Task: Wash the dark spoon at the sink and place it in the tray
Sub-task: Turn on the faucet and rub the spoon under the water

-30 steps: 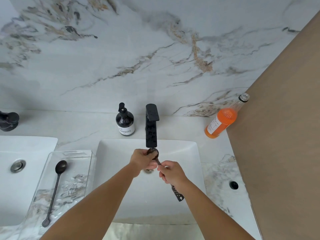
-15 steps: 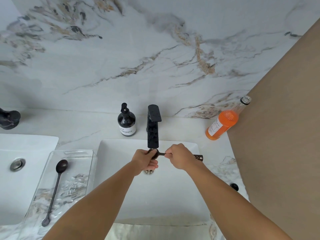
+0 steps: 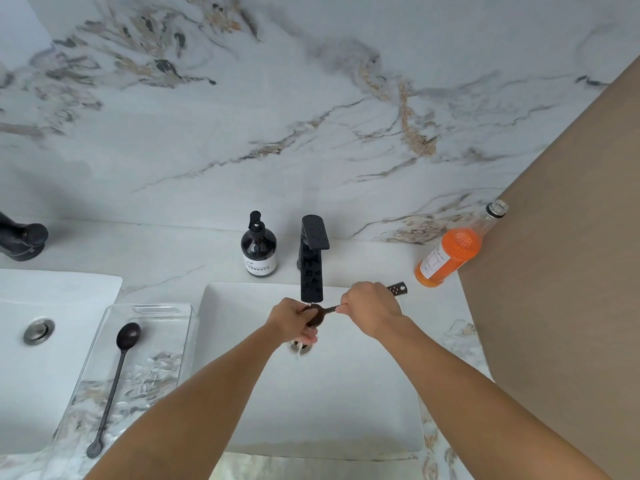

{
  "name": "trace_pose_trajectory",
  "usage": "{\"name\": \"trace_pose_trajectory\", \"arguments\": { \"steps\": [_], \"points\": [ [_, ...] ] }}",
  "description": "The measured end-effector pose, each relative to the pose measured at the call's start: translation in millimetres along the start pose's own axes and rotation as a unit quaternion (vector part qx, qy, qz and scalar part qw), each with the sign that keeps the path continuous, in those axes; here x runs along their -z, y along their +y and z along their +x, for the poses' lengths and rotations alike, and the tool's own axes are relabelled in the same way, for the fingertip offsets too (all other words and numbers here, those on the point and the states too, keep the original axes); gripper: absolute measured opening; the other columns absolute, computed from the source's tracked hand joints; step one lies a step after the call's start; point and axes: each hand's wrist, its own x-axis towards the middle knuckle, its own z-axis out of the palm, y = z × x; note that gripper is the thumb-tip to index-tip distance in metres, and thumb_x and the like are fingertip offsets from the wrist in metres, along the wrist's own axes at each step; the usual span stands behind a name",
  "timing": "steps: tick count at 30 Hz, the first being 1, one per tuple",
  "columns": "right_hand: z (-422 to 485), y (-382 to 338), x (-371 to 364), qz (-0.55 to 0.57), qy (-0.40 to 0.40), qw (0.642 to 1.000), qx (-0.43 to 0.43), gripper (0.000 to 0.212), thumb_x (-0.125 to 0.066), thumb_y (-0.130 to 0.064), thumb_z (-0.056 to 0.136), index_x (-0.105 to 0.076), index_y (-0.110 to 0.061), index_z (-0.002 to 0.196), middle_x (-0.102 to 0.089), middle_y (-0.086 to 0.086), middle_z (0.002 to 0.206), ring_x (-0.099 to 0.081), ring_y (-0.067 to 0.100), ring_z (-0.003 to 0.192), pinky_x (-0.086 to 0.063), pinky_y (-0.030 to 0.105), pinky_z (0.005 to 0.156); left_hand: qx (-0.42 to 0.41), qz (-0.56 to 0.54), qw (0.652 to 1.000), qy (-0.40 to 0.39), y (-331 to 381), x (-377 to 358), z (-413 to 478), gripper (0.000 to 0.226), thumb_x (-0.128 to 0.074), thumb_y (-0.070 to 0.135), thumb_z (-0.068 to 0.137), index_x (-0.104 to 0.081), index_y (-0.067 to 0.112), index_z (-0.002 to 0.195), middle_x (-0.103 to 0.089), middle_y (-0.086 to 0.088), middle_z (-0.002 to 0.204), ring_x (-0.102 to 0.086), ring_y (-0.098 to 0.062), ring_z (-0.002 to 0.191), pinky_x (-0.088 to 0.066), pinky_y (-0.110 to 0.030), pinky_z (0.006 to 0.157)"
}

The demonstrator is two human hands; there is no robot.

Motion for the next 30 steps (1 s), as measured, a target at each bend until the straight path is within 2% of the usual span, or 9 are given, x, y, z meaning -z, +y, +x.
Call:
{"name": "trace_pose_trajectory", "arguments": {
  "steps": [3, 6, 10, 12, 14, 19, 21, 26, 30],
  "points": [
    [3.4, -6.8, 3.4, -0.02, 0.036, 0.999, 0.005, 0.038, -0.043, -0.04, 0.102, -0.074, -0.019, 0.105, -0.067, 0.008, 0.1, -0.064, 0.03, 0.094, -0.039, 0.036, 0.079, 0.049, -0.274, 0.96, -0.015, 5.9, -5.3, 1.4, 0.015, -0.05, -0.013, 0.093, -0.063, -0.011, 0.098, -0.067, -0.022, 0.089, -0.071, -0.028, 0.072, -0.064, -0.03, 0.069],
    [-5.3, -23.1, -9.9, 0.119, 0.032, 0.99, -0.074, 0.036, -0.048, -0.041, 0.099, -0.073, -0.014, 0.094, -0.068, 0.009, 0.091, -0.064, 0.031, 0.083, -0.044, 0.034, 0.07, 0.073, -0.473, 0.878, 0.021, 7.8, -15.4, 5.4, 0.019, -0.047, -0.01, 0.096, -0.06, -0.008, 0.109, -0.067, -0.021, 0.093, -0.067, -0.023, 0.08, -0.062, -0.023, 0.058],
    [-20.6, -53.1, -36.3, 0.484, -0.034, 0.848, -0.211, 0.034, -0.061, -0.026, 0.093, -0.068, -0.001, 0.071, -0.053, 0.007, 0.059, -0.045, 0.025, 0.048, -0.042, 0.028, 0.049, 0.09, -0.581, 0.808, 0.032, 3.6, -31.4, 3.6, 0.014, -0.043, -0.001, 0.1, -0.057, -0.002, 0.103, -0.072, -0.017, 0.074, -0.072, -0.019, 0.06, -0.06, -0.024, 0.049],
    [-26.5, -56.2, -44.5, 0.57, -0.09, 0.777, -0.25, 0.029, -0.062, -0.025, 0.092, -0.07, -0.003, 0.074, -0.052, 0.007, 0.059, -0.04, 0.019, 0.04, -0.035, 0.026, 0.042, 0.102, -0.546, 0.832, 0.0, -3.5, -29.5, 1.1, 0.02, -0.039, 0.004, 0.103, -0.057, 0.001, 0.094, -0.072, -0.011, 0.067, -0.07, -0.016, 0.052, -0.056, -0.024, 0.048],
    [-28.7, -47.2, -44.0, 0.588, -0.136, 0.765, -0.226, 0.026, -0.063, -0.024, 0.092, -0.071, -0.007, 0.074, -0.047, 0.005, 0.057, -0.033, 0.014, 0.038, -0.027, 0.021, 0.039, 0.094, -0.483, 0.87, -0.023, -11.0, -22.3, -0.2, 0.028, -0.033, 0.003, 0.103, -0.056, -0.001, 0.089, -0.068, -0.013, 0.069, -0.064, -0.02, 0.061, -0.054, -0.026, 0.059],
    [-26.7, -1.7, -29.4, 0.482, -0.16, 0.847, -0.157, 0.027, -0.061, -0.031, 0.092, -0.076, -0.012, 0.078, -0.05, -0.001, 0.056, -0.035, 0.014, 0.044, -0.03, 0.02, 0.042, -0.008, -0.165, 0.986, 0.002, -12.9, -13.6, 0.7, 0.015, -0.047, -0.002, 0.098, -0.06, -0.002, 0.105, -0.071, -0.029, 0.097, -0.072, -0.036, 0.076, -0.061, -0.043, 0.084],
    [-26.1, 3.8, -33.3, 0.475, -0.13, 0.855, -0.162, 0.029, -0.062, -0.033, 0.091, -0.075, -0.014, 0.073, -0.057, -0.003, 0.056, -0.04, 0.015, 0.047, -0.036, 0.021, 0.043, -0.029, -0.165, 0.985, 0.049, -11.7, -16.2, 0.6, 0.012, -0.055, -0.002, 0.095, -0.065, -0.001, 0.101, -0.071, -0.022, 0.092, -0.073, -0.032, 0.07, -0.06, -0.044, 0.089],
    [-40.1, -11.6, -53.4, 0.474, -0.132, 0.857, -0.153, 0.024, -0.052, -0.022, 0.094, -0.072, -0.016, 0.08, -0.073, -0.004, 0.07, -0.059, 0.012, 0.054, -0.048, 0.019, 0.057, 0.039, -0.363, 0.926, 0.096, -7.9, -20.1, -1.3, 0.013, -0.058, -0.002, 0.093, -0.068, -0.003, 0.086, -0.073, -0.016, 0.072, -0.072, -0.026, 0.068, -0.063, -0.028, 0.063],
    [-58.2, -26.8, -69.0, 0.574, -0.17, 0.779, -0.186, 0.026, -0.048, -0.018, 0.097, -0.071, -0.013, 0.087, -0.079, 0.0, 0.082, -0.065, 0.014, 0.059, -0.051, 0.023, 0.06, 0.055, -0.371, 0.926, 0.041, -7.9, -23.7, -8.2, 0.015, -0.059, -0.007, 0.091, -0.066, -0.007, 0.104, -0.074, -0.021, 0.088, -0.072, -0.028, 0.076, -0.064, -0.032, 0.069]
  ]
}}
